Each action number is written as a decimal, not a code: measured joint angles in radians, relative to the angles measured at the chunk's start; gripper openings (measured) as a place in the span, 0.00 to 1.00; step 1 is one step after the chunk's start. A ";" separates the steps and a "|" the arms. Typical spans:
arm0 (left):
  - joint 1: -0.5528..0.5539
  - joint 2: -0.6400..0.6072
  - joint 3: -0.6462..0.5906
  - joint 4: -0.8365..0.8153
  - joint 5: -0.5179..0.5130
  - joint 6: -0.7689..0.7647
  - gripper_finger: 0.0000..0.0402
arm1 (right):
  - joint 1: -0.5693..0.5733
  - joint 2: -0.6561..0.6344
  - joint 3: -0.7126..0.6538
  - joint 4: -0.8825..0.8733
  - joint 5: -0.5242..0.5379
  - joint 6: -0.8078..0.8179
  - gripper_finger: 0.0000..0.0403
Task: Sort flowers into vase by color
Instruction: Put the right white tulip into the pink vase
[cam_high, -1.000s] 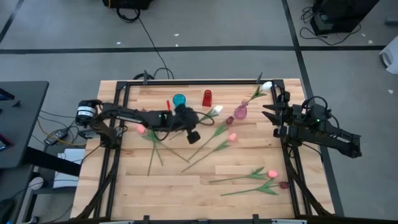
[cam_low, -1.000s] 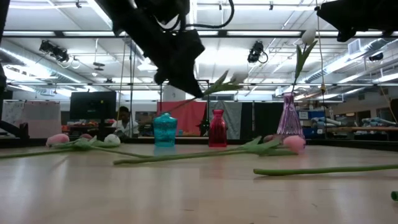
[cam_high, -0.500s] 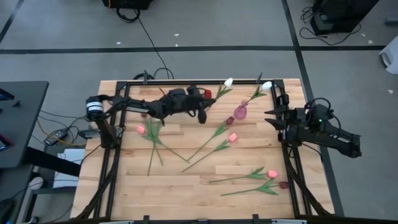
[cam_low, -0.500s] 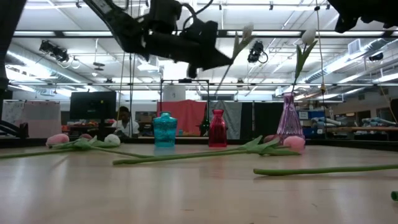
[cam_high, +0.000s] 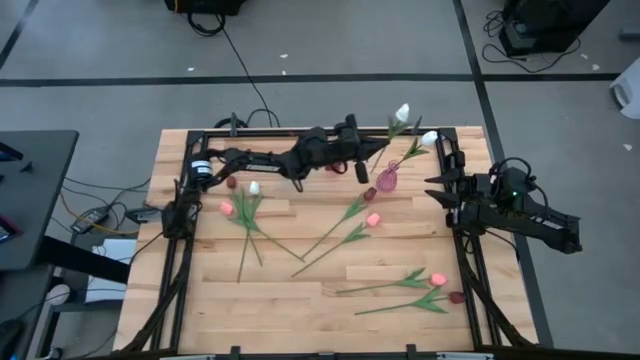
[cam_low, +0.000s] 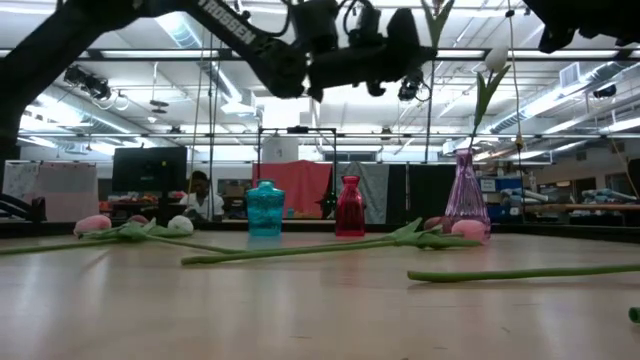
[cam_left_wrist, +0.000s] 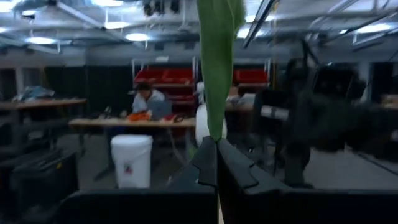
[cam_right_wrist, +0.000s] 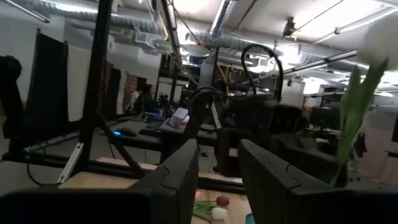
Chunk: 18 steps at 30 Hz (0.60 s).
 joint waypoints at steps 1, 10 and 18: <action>0.002 0.010 0.030 -0.001 0.011 0.000 0.00 | 0.000 0.000 0.000 -0.001 0.002 -0.001 0.32; 0.008 0.023 0.127 0.018 0.014 0.046 0.00 | 0.000 0.000 0.000 -0.001 0.022 -0.011 0.32; 0.002 0.064 0.139 0.132 0.002 -0.002 0.00 | 0.000 0.001 0.000 0.015 0.021 -0.017 0.32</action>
